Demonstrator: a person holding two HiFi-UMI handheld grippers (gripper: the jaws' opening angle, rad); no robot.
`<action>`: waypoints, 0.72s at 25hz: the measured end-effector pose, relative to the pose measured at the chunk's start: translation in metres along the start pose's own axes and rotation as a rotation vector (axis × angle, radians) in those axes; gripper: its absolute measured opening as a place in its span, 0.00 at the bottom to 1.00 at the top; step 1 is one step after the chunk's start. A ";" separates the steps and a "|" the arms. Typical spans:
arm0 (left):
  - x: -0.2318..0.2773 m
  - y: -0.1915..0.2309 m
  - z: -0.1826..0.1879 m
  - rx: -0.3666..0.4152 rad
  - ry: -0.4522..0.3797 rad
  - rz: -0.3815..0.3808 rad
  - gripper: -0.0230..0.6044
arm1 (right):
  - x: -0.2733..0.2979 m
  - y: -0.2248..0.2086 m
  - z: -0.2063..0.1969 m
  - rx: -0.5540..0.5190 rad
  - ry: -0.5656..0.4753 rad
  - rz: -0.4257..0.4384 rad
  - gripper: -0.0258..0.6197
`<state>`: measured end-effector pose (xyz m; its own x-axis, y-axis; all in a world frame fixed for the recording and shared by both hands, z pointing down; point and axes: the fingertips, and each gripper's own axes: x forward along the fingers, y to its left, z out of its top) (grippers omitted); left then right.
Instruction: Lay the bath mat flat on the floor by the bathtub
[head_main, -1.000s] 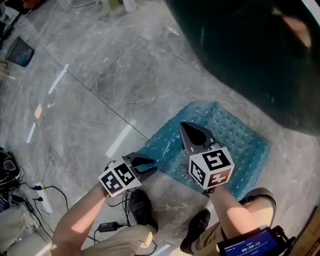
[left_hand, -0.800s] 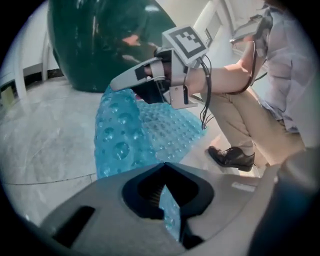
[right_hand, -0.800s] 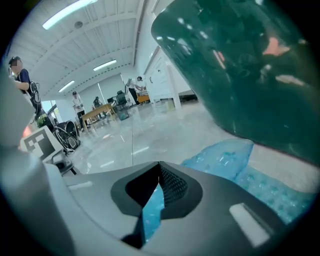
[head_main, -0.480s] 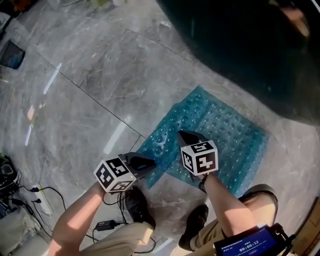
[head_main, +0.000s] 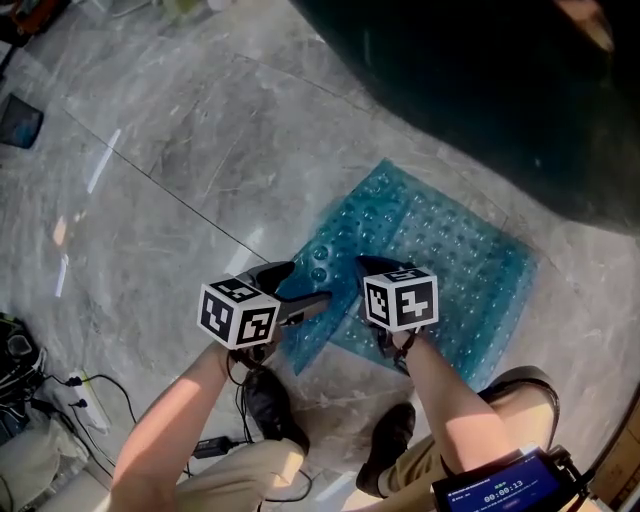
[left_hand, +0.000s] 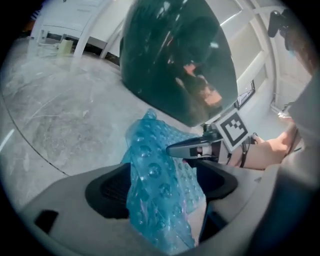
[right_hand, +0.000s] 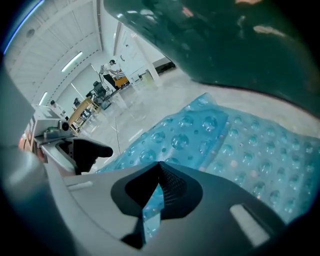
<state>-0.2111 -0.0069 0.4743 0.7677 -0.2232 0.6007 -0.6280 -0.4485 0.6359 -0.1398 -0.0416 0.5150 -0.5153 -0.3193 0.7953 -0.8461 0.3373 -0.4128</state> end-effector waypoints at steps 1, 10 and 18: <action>0.005 0.002 -0.003 -0.014 0.008 0.020 0.72 | -0.001 0.001 0.001 -0.002 -0.004 0.003 0.05; 0.015 0.038 -0.017 -0.023 0.079 0.242 0.47 | -0.015 0.000 0.017 -0.037 -0.080 0.006 0.05; 0.019 0.010 -0.002 0.004 0.037 0.178 0.44 | -0.019 0.008 0.035 -0.012 -0.128 0.025 0.05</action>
<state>-0.2031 -0.0139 0.4936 0.6394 -0.2672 0.7210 -0.7528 -0.4083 0.5163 -0.1413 -0.0639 0.4812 -0.5502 -0.4208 0.7212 -0.8313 0.3569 -0.4260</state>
